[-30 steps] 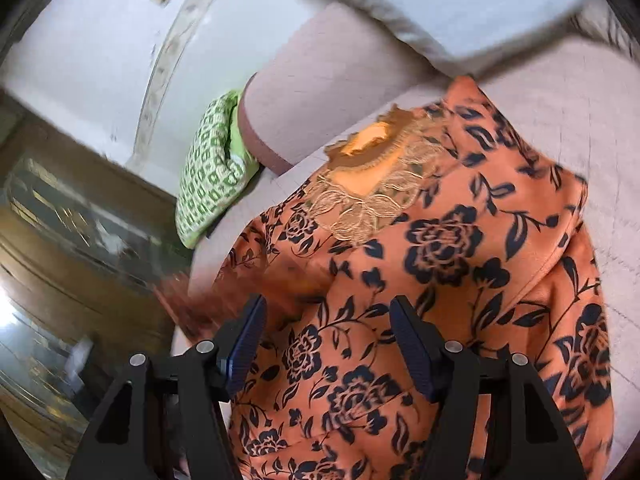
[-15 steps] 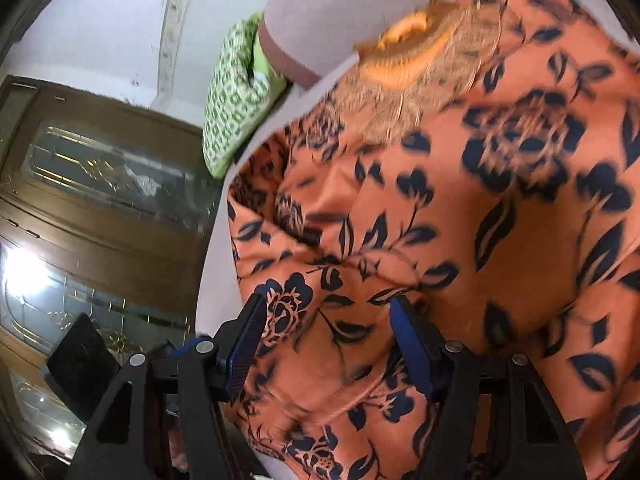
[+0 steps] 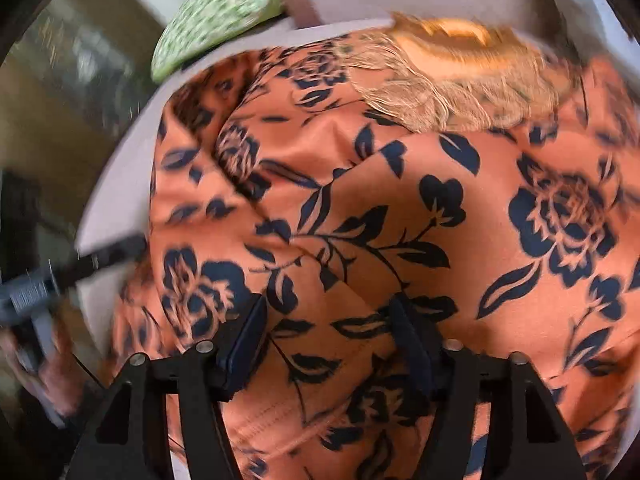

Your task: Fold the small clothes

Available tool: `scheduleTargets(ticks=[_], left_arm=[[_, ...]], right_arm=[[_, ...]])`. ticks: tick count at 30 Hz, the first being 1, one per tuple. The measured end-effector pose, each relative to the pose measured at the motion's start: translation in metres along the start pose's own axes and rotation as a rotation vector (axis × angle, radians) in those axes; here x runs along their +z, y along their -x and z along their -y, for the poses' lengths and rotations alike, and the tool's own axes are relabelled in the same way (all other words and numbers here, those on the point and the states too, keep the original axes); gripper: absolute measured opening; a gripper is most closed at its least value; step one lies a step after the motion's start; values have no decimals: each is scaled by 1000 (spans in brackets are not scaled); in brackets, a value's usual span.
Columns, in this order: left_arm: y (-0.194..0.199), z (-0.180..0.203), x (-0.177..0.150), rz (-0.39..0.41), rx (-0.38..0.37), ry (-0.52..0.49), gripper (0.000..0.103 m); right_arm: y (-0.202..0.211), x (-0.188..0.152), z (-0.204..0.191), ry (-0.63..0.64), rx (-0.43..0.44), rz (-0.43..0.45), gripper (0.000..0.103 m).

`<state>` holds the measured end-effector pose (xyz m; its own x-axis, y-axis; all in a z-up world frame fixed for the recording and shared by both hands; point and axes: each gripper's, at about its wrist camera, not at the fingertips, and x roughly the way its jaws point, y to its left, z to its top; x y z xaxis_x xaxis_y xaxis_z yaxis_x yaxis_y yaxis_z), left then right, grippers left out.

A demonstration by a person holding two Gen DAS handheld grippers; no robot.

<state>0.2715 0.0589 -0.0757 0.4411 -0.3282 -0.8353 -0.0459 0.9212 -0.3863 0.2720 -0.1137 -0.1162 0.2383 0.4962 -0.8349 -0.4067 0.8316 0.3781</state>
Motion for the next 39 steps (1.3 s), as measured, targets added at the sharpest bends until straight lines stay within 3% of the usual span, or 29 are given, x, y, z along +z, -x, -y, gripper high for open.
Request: scheduleTargets(ticks=[1,2,3,9,12,16,19,22,25,28,34,36,38,39], left_arm=[[-2,0,0,-11,-12,8,42],[-2,0,0,-15,-27,19,42],[-2,2,1,-15,-37,22,42],[7,3,-2,-3,-83,28,43],[2,7,-7,-29,-106,20,43],[-12,12,-11,-102,-164,18,43],[-12,-2,-5,-104,-181,69,43],[-7,-19,5,-66,-129,121,43],[-9,-30,8,-65,-126,148,43],[-7,-34,9,-53,-120,147,43],[4,-35,10,-18,-94,148,44],[6,-39,13,-20,-85,161,44],[9,-44,18,-34,-99,188,44],[10,-47,25,-39,-104,205,44]], right_arm=[[2,-3,-1,12,-37,-21,14],[8,-5,3,-9,-43,-24,6],[20,-12,8,-38,8,-9,5],[81,-37,27,-156,107,126,5],[93,-51,43,-233,71,181,5],[62,-63,66,-320,-8,128,5],[70,-71,63,-311,4,148,5],[82,-75,67,-331,5,169,5],[66,-80,76,-345,-16,121,5],[88,-75,65,-319,11,207,5],[121,-82,82,-380,87,283,5],[117,-83,88,-392,22,262,6],[97,-83,95,-380,-103,162,9],[86,-85,100,-389,-115,112,11]])
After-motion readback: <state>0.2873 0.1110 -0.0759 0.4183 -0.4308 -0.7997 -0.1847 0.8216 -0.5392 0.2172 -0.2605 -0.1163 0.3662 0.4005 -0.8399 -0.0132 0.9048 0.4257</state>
